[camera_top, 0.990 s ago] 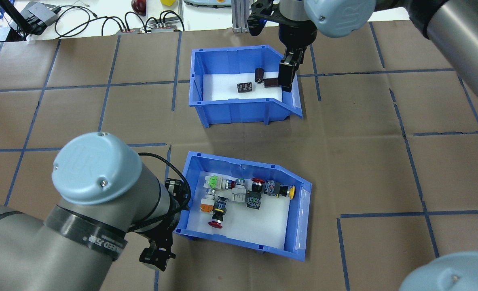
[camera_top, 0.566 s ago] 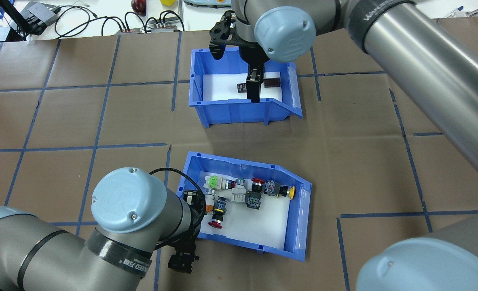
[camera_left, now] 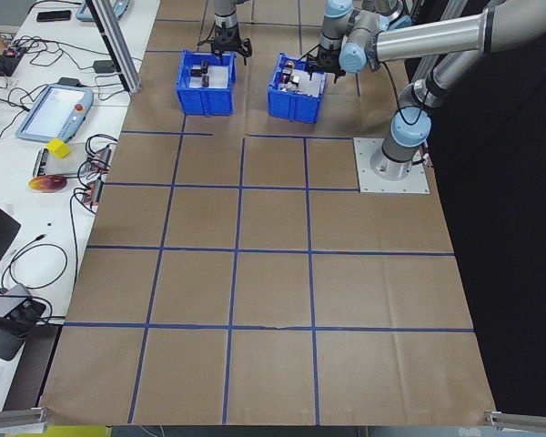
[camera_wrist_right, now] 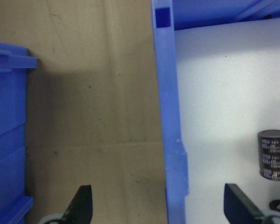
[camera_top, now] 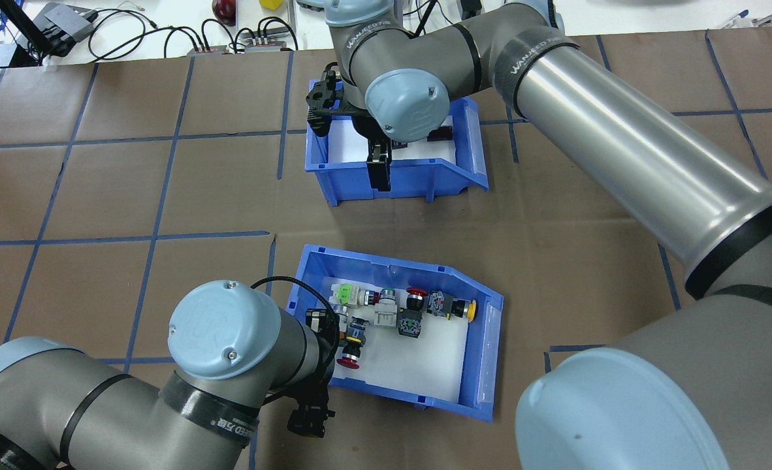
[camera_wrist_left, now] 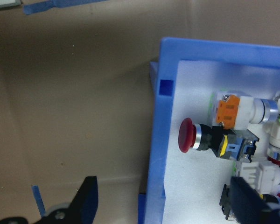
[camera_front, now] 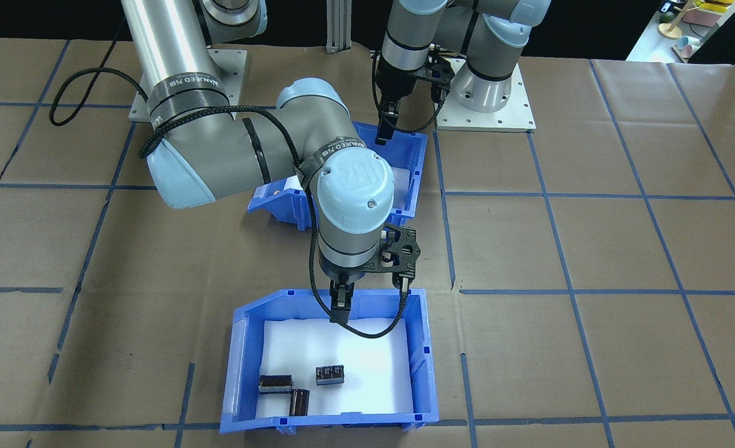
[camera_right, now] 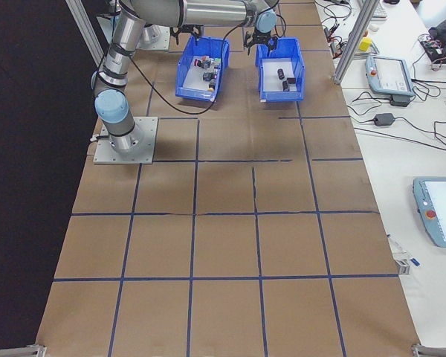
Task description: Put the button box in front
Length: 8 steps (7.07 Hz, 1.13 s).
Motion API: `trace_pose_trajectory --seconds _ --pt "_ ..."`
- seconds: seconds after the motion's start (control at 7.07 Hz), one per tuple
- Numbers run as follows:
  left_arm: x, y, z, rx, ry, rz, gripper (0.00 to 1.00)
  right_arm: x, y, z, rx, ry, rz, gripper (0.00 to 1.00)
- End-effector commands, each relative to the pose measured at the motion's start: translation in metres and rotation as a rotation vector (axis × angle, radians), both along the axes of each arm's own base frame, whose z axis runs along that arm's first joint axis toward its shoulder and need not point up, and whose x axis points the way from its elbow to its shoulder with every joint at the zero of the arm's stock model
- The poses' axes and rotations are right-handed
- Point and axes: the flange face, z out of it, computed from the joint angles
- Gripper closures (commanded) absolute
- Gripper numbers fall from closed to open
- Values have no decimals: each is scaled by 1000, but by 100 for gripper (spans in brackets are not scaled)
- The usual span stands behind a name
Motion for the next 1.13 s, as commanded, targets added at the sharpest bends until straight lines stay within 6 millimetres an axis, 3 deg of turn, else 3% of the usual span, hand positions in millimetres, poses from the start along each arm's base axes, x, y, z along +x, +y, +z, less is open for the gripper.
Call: trace_pose_trajectory --seconds 0.0,0.14,0.28,0.42,0.57,0.71,0.85,0.99 --pt "-8 -11 -18 13 -5 15 6 15 -4 -27 -13 -14 5 0" --pt "-14 -6 -22 20 -9 12 6 27 0 -41 3 -8 20 2" --pt "-21 -6 -30 33 -15 23 6 26 -1 -43 -1 1 23 28" --pt "-29 -8 -40 29 -20 24 6 26 0 -41 -5 5 24 61" --pt "-39 1 -52 54 -38 5 9 25 0 -37 -10 6 28 76" --pt "-44 2 -55 65 -32 26 24 22 -2 -35 -26 34 31 89" --pt "-44 6 -53 60 -25 7 49 22 -2 -28 -40 36 32 93" --pt "-48 7 -52 81 11 18 71 20 -8 -5 -76 22 28 93"
